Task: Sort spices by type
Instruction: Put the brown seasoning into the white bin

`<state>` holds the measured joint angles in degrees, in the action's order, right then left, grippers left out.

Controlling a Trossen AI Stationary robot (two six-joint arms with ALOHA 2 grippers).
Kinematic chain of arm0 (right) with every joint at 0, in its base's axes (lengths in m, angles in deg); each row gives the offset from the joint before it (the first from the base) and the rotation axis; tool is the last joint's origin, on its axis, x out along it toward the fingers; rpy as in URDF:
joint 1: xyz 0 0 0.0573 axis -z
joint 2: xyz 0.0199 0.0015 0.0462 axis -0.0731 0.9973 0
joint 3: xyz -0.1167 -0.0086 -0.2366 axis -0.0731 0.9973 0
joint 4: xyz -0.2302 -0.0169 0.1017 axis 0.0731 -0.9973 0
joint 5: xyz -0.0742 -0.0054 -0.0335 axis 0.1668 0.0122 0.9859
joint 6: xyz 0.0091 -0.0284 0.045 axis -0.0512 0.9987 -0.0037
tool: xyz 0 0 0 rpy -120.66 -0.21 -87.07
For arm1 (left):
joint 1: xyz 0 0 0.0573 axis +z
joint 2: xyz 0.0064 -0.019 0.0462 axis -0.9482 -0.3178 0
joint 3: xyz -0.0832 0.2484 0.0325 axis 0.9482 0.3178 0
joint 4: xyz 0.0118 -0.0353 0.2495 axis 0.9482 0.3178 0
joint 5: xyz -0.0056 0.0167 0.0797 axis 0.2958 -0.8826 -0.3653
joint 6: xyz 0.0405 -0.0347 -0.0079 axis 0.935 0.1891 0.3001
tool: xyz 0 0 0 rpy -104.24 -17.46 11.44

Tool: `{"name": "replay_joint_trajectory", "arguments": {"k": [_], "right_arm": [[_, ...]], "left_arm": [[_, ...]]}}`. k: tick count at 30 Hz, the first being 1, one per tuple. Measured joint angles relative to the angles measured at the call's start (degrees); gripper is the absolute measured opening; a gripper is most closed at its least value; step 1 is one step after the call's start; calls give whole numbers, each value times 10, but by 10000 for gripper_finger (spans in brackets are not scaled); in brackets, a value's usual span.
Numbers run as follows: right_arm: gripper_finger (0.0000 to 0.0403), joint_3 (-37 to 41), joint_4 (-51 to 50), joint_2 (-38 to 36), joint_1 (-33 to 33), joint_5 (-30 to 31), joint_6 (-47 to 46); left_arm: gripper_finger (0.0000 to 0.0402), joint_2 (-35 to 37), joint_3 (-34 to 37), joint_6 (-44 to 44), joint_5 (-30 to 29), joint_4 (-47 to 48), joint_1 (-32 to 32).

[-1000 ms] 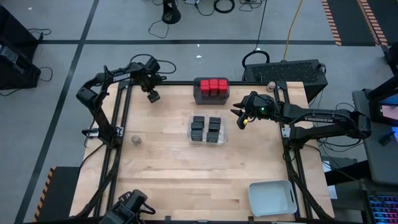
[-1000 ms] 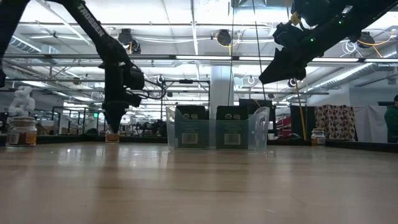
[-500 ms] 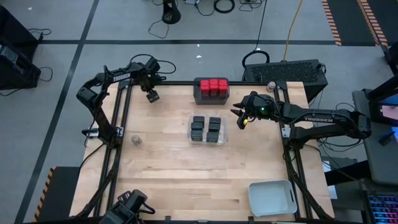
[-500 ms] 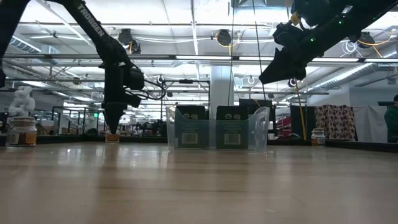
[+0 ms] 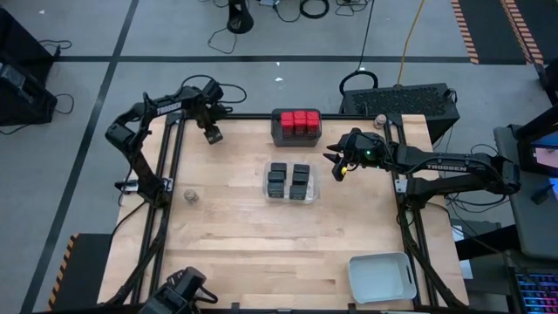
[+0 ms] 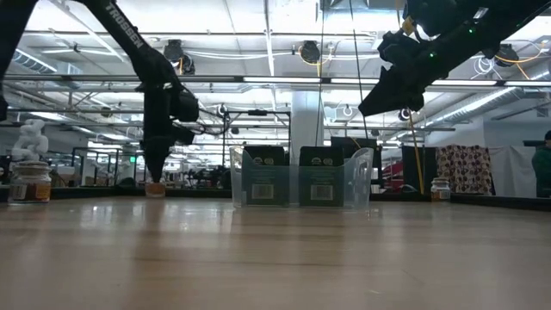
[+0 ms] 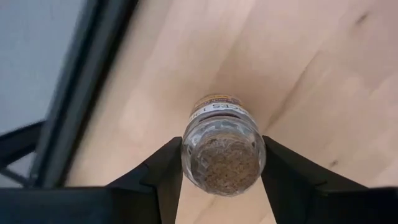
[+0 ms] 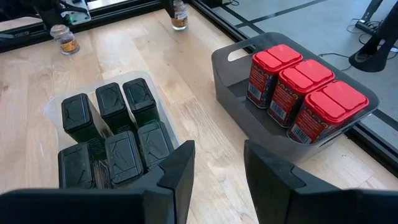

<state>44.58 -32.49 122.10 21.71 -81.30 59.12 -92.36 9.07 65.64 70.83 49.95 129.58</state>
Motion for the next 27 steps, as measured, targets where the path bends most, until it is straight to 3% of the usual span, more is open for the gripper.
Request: {"name": "replay_joint_trajectory", "arguments": {"k": [7,13,27], "right_arm": [[121,0,0,0,0,0,0],[121,0,0,0,0,0,0],[121,0,-21,0,0,0,22]], "left_arm": [[184,34,-26,-5,40,39,-12],[184,81,-50,-24,69,76,-68],[184,133,-105,-106,71,51,-330]]}}
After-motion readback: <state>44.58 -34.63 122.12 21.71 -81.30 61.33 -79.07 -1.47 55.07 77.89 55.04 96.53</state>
